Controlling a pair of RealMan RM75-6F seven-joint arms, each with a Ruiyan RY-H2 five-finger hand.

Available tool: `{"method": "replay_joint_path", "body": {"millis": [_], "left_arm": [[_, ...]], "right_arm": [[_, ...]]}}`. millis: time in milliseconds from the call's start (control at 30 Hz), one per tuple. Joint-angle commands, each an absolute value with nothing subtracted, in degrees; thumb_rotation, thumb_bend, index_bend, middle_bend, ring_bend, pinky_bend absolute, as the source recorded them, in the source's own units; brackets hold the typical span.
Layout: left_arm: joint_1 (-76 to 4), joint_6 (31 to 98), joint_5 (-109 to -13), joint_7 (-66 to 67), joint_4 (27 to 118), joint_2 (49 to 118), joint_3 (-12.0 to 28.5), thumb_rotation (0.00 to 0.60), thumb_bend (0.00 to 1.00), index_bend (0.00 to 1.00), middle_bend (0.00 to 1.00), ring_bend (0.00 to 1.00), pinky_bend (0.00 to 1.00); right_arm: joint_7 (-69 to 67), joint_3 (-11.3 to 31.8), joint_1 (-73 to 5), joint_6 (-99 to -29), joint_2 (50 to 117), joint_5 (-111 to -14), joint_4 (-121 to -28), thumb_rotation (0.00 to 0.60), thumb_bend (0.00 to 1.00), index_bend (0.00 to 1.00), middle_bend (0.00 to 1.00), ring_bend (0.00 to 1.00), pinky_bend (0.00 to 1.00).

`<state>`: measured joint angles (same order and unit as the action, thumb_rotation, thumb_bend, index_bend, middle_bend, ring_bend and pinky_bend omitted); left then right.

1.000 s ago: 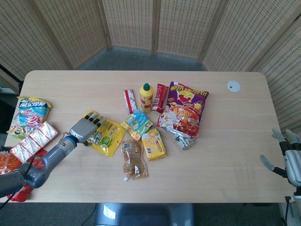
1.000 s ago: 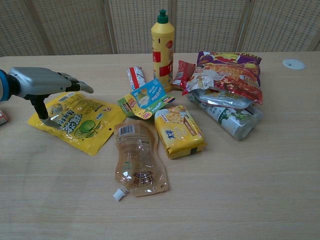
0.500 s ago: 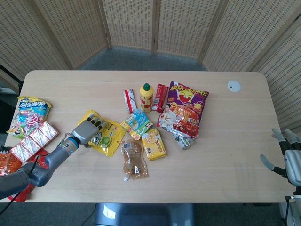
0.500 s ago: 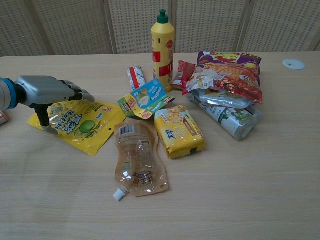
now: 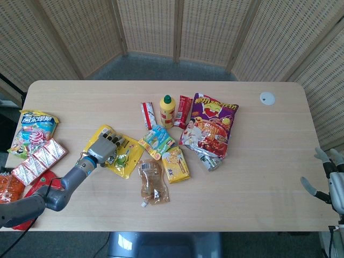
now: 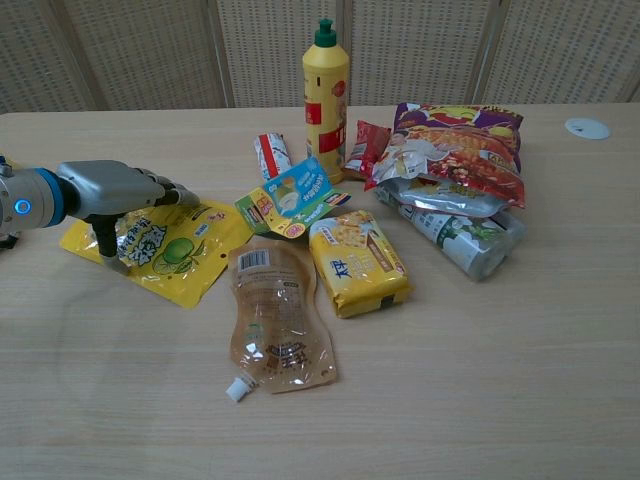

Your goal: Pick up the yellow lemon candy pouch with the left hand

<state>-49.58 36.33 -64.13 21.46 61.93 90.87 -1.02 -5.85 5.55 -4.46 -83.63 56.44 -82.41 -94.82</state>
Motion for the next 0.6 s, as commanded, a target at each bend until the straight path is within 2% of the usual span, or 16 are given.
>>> {"method": "replay_joint_path", "body": {"millis": [33,167,233,467,600], "left_arm": [[-48.95,37.54,-63.77,21.97,62.51,91.09,-0.58,0.6,0.08,0.3,0.13,0.25,0.36],[-47.93,39.56,-64.39,21.18,62.63,91.23,-0.08,0.6,0.08,0.53,0.42,0.49,0.59],[-47.6,39.72,-64.45,20.49,62.7,91.16,0.16,0.6,0.08,0.58,0.49,0.56,0.66],[-45.65,43.97,-65.96,16.41,63.43,90.77,2.19,0.6,0.07,0.66,0.66,0.72,0.81],[-44.43,47.08,-66.86,14.32,65.94,88.24,3.59,0.6,0.08,0.7,0.71,0.78,0.86]], "right_arm": [[-5.94,5.51,-4.43,-83.65,56.44,-82.52,-94.79,0.044,0.27,0.06,0.25,0.0,0.0],[-6.05,5.49,-4.49,-83.58,56.6,-82.71,-94.65,0.039,0.27,0.06,0.25,0.0,0.0],[-6.09,5.52,-4.5,-83.62,56.64,-82.76,-94.58,0.04,0.27,0.06,0.25,0.0,0.0],[-6.48,5.57,-4.37,-83.83,56.75,-82.81,-94.31,0.04,0.27,0.06,0.25,0.0,0.0],[-6.83,5.66,-4.46,-83.89,57.17,-82.97,-93.9,0.04,0.27,0.06,0.25,0.0,0.0]]}}
